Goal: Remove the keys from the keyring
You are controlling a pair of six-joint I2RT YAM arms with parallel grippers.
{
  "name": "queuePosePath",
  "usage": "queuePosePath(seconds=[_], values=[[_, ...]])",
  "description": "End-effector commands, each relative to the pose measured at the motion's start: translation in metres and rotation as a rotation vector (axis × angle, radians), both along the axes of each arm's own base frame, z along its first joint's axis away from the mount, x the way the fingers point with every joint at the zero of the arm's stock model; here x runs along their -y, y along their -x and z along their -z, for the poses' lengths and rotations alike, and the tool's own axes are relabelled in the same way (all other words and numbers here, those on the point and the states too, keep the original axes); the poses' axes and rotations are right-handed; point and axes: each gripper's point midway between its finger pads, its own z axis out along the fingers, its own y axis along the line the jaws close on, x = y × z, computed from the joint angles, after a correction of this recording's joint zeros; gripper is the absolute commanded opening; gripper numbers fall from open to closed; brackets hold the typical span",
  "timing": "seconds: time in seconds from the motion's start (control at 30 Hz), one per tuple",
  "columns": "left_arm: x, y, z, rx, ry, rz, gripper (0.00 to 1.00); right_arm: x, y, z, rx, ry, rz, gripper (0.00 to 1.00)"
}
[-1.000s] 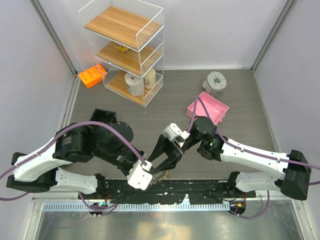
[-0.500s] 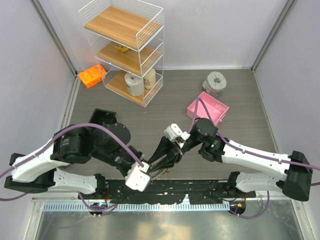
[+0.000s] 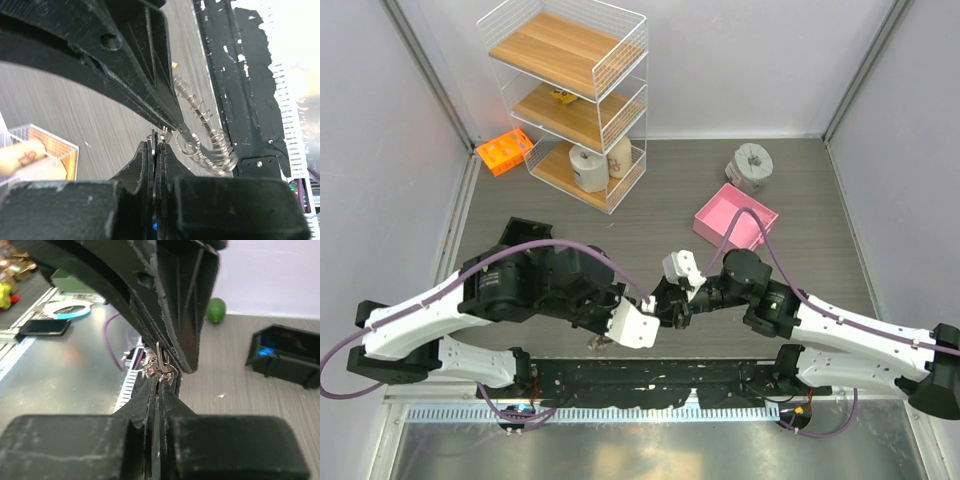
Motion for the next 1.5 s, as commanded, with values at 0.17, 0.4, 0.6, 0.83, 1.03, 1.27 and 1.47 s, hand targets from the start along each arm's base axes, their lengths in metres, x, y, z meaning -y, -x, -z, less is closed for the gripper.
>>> queuePosePath(seconds=[0.17,0.4,0.6,0.83,1.03,1.27,1.47], values=[[0.002,-0.034,-0.001,0.0,0.029,-0.272,0.0,0.009,-0.038,0.006,-0.038,-0.018,0.269,0.05],[0.006,-0.049,-0.007,-0.016,0.139,-0.383,0.0,0.012,-0.035,0.005,-0.047,-0.044,0.268,0.06],[0.021,-0.06,-0.013,-0.122,0.229,-0.534,0.0,0.009,-0.044,0.008,-0.082,-0.056,0.342,0.14],[0.035,-0.064,-0.007,-0.131,0.298,-0.525,0.0,0.013,-0.031,0.002,-0.069,-0.093,0.282,0.41],[0.035,-0.053,-0.01,-0.106,0.407,-0.4,0.0,0.026,-0.016,-0.001,-0.03,-0.112,0.23,0.49],[0.032,-0.045,-0.012,-0.062,0.413,-0.284,0.0,0.039,-0.013,-0.004,0.008,-0.106,0.242,0.56],[0.029,-0.04,-0.014,-0.026,0.421,-0.213,0.0,0.055,-0.008,-0.019,0.049,-0.113,0.252,0.59]])
